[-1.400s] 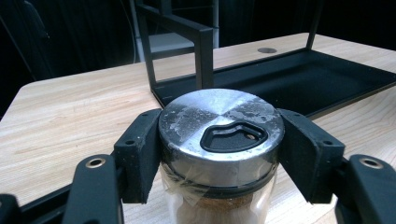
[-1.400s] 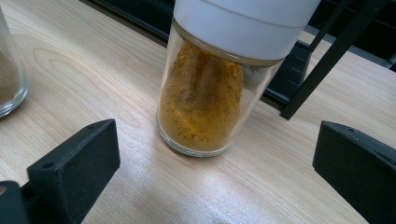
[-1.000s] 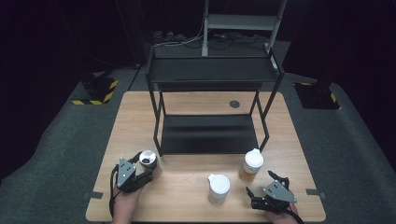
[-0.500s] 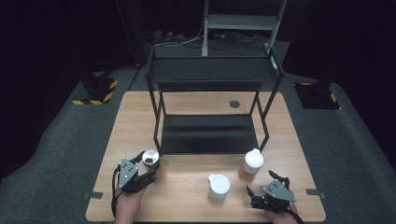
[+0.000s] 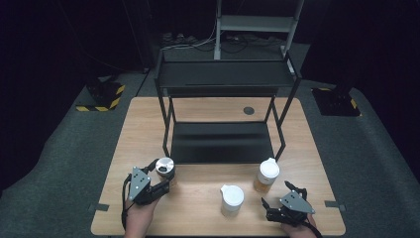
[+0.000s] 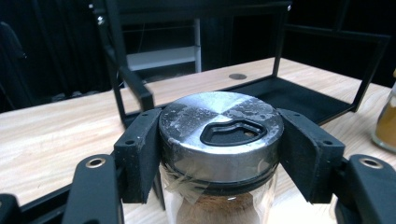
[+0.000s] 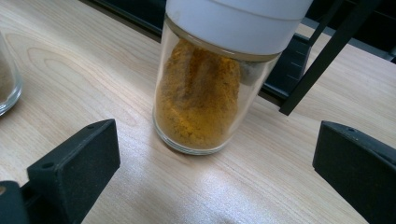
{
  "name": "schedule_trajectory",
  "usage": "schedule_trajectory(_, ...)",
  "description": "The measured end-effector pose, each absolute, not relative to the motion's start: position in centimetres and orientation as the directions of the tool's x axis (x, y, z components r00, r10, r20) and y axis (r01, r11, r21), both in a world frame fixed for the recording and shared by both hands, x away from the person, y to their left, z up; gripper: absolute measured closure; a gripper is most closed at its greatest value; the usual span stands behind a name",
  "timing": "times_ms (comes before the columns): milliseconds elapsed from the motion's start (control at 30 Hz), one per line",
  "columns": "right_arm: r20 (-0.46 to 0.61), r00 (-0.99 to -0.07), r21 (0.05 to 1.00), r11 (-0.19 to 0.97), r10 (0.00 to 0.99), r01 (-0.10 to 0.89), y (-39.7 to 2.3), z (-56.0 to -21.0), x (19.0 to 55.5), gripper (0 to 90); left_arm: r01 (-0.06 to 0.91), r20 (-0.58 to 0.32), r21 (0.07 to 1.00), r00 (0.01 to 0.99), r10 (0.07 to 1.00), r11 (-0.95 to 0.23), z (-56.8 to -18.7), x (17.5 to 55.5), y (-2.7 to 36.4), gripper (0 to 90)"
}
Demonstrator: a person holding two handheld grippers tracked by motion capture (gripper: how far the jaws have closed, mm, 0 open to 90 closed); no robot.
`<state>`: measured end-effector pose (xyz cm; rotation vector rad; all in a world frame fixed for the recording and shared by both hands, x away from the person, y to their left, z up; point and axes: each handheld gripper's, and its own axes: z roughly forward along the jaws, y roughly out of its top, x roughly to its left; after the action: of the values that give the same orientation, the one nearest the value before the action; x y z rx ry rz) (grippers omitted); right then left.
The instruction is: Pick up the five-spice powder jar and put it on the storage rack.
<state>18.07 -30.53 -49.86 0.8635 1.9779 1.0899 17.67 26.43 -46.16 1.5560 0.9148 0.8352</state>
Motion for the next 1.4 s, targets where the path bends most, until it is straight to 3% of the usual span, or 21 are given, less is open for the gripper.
schedule_trajectory(733, -0.257, -0.531, 0.885, 0.417, 0.807, 0.206, -30.7, -49.9, 18.1, 0.0, 0.082, 0.054, 0.991, 0.484, 0.873, -0.107, -43.2, 20.6, 23.4, 34.7)
schedule_trajectory(1400, -0.258, -0.538, 0.888, 0.416, 0.803, 0.195, -30.9, -50.0, 18.0, 0.0, 0.100, 0.076, 0.986, 0.459, 0.885, -0.136, -43.3, 23.6, 21.5, 34.7)
